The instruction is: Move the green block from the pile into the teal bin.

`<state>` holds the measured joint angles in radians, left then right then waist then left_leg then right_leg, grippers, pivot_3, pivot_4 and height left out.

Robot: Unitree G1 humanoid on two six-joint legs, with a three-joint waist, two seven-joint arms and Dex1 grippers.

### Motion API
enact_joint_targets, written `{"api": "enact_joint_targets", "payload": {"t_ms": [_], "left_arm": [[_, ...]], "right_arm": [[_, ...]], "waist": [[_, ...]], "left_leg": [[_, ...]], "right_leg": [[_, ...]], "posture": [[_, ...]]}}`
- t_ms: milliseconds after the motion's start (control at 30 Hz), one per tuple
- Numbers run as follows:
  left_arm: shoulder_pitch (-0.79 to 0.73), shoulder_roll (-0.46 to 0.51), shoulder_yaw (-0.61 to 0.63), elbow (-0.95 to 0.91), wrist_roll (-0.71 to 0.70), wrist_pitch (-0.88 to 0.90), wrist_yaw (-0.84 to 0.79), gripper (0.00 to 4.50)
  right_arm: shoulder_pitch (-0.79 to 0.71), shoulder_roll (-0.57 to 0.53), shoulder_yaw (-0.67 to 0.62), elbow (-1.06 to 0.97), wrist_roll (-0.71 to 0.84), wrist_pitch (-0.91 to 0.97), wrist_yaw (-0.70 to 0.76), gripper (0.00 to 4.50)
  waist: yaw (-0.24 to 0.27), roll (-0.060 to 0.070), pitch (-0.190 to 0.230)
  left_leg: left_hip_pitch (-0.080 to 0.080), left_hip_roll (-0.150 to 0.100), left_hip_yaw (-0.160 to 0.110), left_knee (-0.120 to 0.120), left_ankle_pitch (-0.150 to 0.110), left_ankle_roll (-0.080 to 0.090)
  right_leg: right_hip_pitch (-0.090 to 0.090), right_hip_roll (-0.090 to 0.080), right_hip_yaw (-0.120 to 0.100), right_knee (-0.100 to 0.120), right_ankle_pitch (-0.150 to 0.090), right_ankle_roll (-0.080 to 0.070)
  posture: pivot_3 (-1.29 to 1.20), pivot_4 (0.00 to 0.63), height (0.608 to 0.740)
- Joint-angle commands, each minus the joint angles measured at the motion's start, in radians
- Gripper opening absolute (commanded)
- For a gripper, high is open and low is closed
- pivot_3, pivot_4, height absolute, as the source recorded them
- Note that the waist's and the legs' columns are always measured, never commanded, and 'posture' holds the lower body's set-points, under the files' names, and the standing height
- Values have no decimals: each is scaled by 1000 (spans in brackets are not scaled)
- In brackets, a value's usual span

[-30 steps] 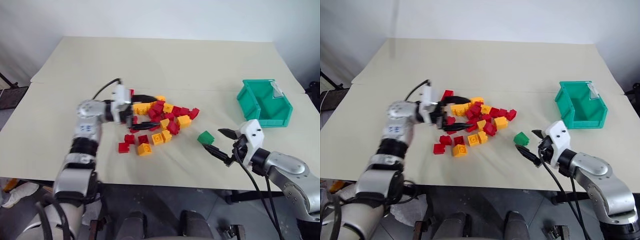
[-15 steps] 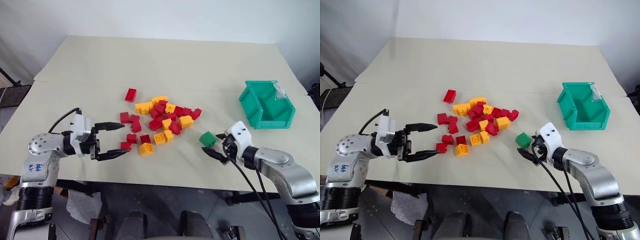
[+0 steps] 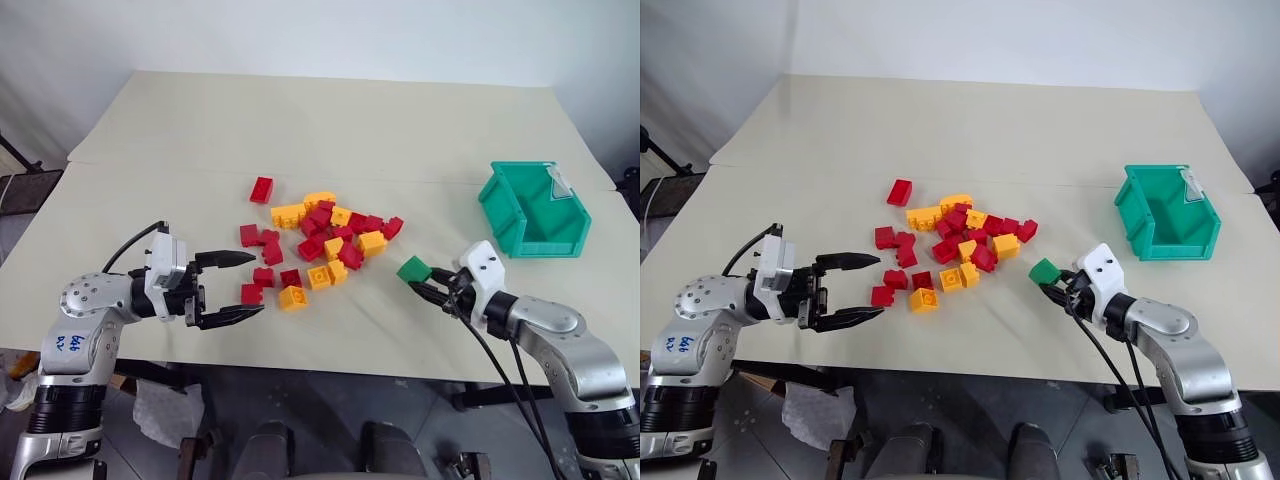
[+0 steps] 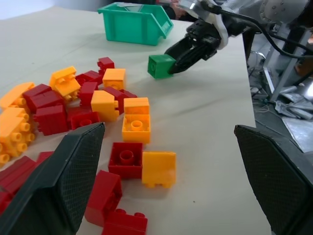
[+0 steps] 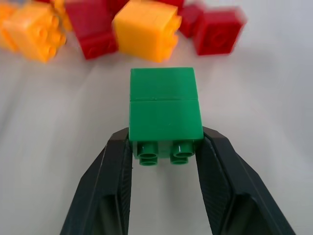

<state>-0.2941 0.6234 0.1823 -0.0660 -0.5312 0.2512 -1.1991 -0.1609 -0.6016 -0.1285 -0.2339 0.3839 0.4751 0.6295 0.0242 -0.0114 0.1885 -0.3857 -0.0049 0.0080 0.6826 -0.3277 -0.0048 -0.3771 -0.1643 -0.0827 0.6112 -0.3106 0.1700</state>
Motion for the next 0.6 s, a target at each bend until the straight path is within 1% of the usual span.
{"api": "enact_joint_targets", "payload": {"t_ms": [33, 100, 200, 300, 400, 467, 600], "left_arm": [[-29, -71, 17, -69, -71, 33, 110, 4500], [-37, -109, 18, -88, -78, 54, 177, 4500], [-43, -142, -3, -103, -47, 59, 252, 4500], [-39, -153, -20, -119, -42, 57, 281, 4500], [-34, -152, -25, -131, -47, 62, 295, 4500], [-30, -146, -24, -134, -50, 60, 301, 4500], [-22, -133, -22, -133, -42, 47, 304, 4500]], "right_arm": [[-39, 31, -186, -28, 24, -139, -86, 1451], [-74, 28, -235, 1, 10, -164, -124, 1451], [-143, -29, -265, 133, -60, -174, -172, 1451], [-227, -73, -268, 286, -109, -161, -225, 1451], [-324, -89, -283, 442, -104, -107, -267, 1451], [-377, -97, -279, 536, -100, -100, -259, 1451], [-466, -125, -236, 717, -132, -157, -204, 1451]], "waist": [[-1, 0, 0], [-2, 0, 0], [-9, 0, 0], [-15, 0, 0], [-27, 0, 0], [-29, 0, 0], [-29, 0, 0]], "left_leg": [[0, 0, 0, 0, 0, 0], [0, 0, 0, 0, 0, 0], [1, 1, 0, 0, 0, 0], [1, 1, 1, 0, 0, 0], [1, 1, 2, 0, 0, 0], [1, 1, 2, 0, 0, 0], [1, 1, 2, 0, 0, 0]], "right_leg": [[0, 0, 0, 0, 0, 0], [0, 0, 0, 0, 0, 0], [0, 0, 0, 1, 0, 0], [0, 0, 1, 1, 0, 0], [0, 0, 1, 0, 0, 0], [0, 0, 2, 0, 1, 0], [0, 0, 2, 0, 1, 0]], "posture": [[0, 150, 740], [0, 150, 740], [0, 150, 740], [0, 150, 740], [0, 150, 740], [0, 150, 740], [0, 150, 740]]}}
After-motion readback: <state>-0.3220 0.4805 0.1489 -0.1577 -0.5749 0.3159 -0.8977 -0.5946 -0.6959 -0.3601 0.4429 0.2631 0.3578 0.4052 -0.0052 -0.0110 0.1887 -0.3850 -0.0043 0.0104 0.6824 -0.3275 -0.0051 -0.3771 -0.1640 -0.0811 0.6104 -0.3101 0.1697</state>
